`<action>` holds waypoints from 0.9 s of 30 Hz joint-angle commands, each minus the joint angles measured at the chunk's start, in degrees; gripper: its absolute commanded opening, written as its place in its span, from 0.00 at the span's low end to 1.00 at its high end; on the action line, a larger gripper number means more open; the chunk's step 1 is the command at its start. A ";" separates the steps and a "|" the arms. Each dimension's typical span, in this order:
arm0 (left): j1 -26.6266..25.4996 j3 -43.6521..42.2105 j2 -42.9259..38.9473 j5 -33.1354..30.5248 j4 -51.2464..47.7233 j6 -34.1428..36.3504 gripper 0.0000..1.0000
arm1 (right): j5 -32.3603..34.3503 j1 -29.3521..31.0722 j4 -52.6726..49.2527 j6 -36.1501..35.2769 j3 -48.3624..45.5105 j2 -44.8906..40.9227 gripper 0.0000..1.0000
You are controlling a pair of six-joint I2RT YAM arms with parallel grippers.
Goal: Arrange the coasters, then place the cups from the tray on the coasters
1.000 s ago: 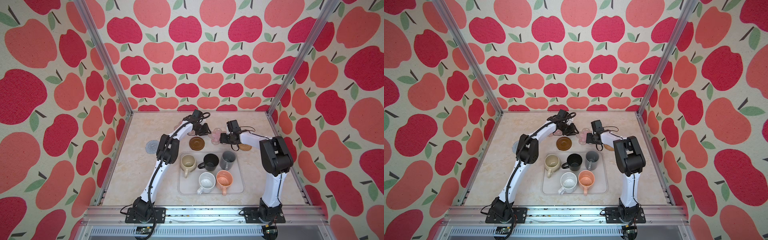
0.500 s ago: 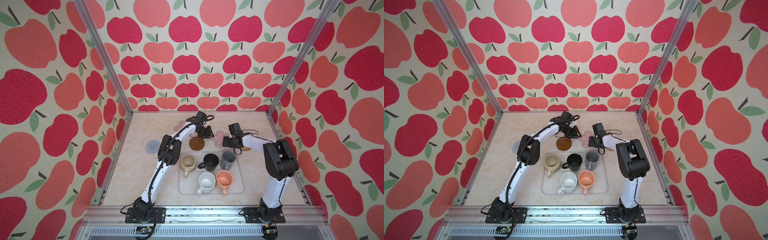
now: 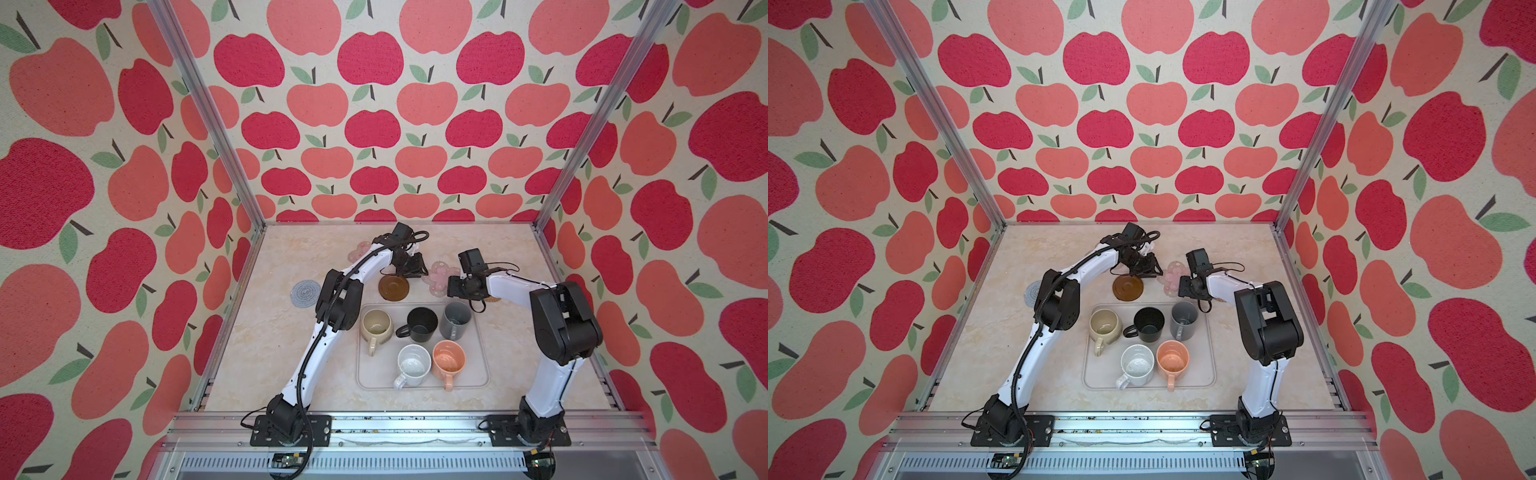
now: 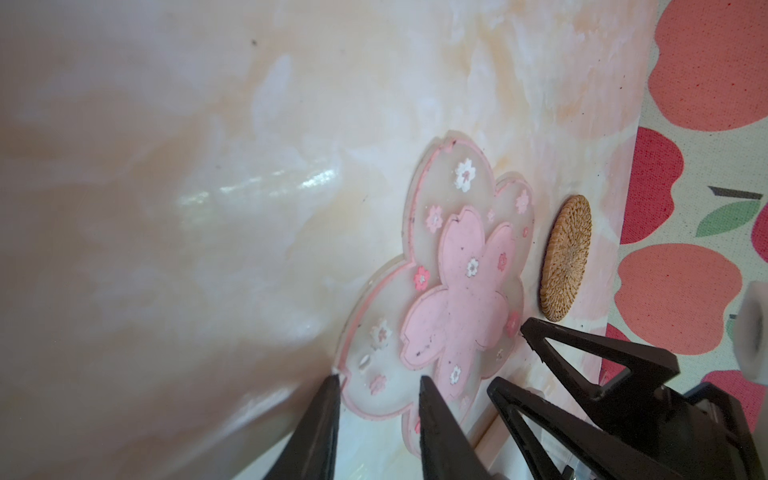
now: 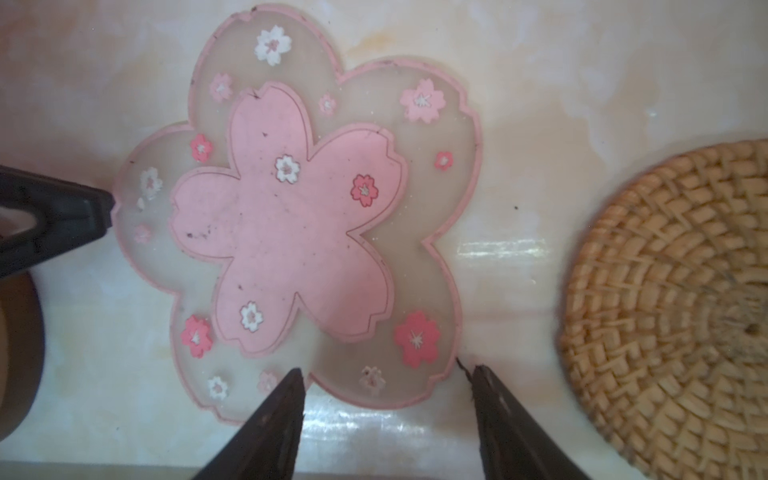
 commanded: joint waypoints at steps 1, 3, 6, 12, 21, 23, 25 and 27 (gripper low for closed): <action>-1.06 -1.36 -0.02 -0.57 -5.21 1.39 0.35 | 0.58 0.50 -1.89 0.91 -1.07 -1.53 0.66; -1.13 -1.28 -0.11 -1.09 -5.32 1.60 0.35 | 0.41 0.51 -1.40 0.91 -1.09 -1.43 0.66; -0.84 -0.66 0.02 -2.08 -5.65 1.84 0.35 | 0.61 0.37 -0.52 0.10 -0.70 -1.27 0.66; 0.33 5.44 2.38 -4.64 -9.53 1.81 0.37 | 2.29 -0.74 -2.60 -2.56 3.06 -0.12 0.67; 1.23 6.63 3.01 -5.13 -10.15 0.85 0.37 | 0.31 -3.05 -2.48 -5.01 6.76 0.66 0.67; 1.23 6.68 3.21 -4.75 -9.98 0.26 0.37 | 0.18 -3.08 -2.49 -5.70 8.26 1.98 0.67; 1.20 6.56 3.31 -4.29 -9.59 -0.24 0.37 | -0.23 -3.17 -1.99 -6.11 9.52 3.21 0.67; 1.06 6.52 3.42 -4.05 -9.15 -0.48 0.38 | -1.15 -3.35 -1.78 -6.27 10.64 4.52 0.67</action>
